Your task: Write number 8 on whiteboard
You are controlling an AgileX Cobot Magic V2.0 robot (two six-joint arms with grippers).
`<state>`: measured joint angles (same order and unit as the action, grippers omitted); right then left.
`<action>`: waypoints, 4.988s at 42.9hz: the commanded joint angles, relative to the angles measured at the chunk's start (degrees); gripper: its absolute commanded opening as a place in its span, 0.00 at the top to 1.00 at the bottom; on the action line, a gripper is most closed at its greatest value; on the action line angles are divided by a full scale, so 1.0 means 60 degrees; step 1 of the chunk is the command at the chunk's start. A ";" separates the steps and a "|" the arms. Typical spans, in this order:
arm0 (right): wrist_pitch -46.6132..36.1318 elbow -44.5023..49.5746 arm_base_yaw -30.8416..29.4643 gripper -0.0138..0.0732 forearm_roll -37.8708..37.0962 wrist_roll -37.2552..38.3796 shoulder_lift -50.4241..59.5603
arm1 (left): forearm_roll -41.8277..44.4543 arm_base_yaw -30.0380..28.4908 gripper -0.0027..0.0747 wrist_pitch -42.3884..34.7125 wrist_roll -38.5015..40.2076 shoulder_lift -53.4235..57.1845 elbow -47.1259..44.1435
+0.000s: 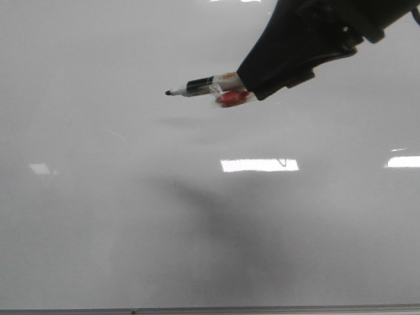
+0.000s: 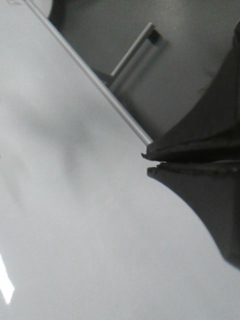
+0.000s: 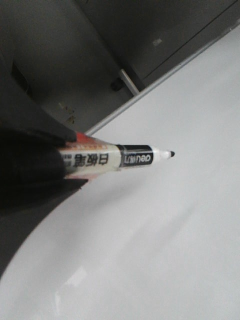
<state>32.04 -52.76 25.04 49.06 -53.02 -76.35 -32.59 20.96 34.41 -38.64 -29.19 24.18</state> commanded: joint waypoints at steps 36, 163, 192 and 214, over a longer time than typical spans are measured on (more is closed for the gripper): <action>-0.1012 -0.2408 0.0156 0.91 0.0988 -0.0046 -0.3426 | -0.0449 -0.0028 0.99 -0.1196 0.0099 0.1299 0.0149; 0.0510 -0.3350 0.5104 0.91 -0.5814 -0.2153 -0.0688 | 0.0719 0.1899 0.59 0.0326 -0.3597 -0.3759 0.3027; 0.0251 -0.3350 0.5104 0.68 -0.5620 -0.2115 -0.0688 | 0.0719 0.1899 0.91 0.0816 -0.3597 -0.3759 0.3027; 0.0952 -0.2976 0.3684 0.31 -0.5412 0.0291 0.1143 | 0.0856 0.1802 0.96 0.0516 -0.1147 -0.3759 0.3027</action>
<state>39.85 -70.53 51.17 15.83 -55.90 -74.56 -26.40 31.96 41.47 -51.78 -52.10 40.36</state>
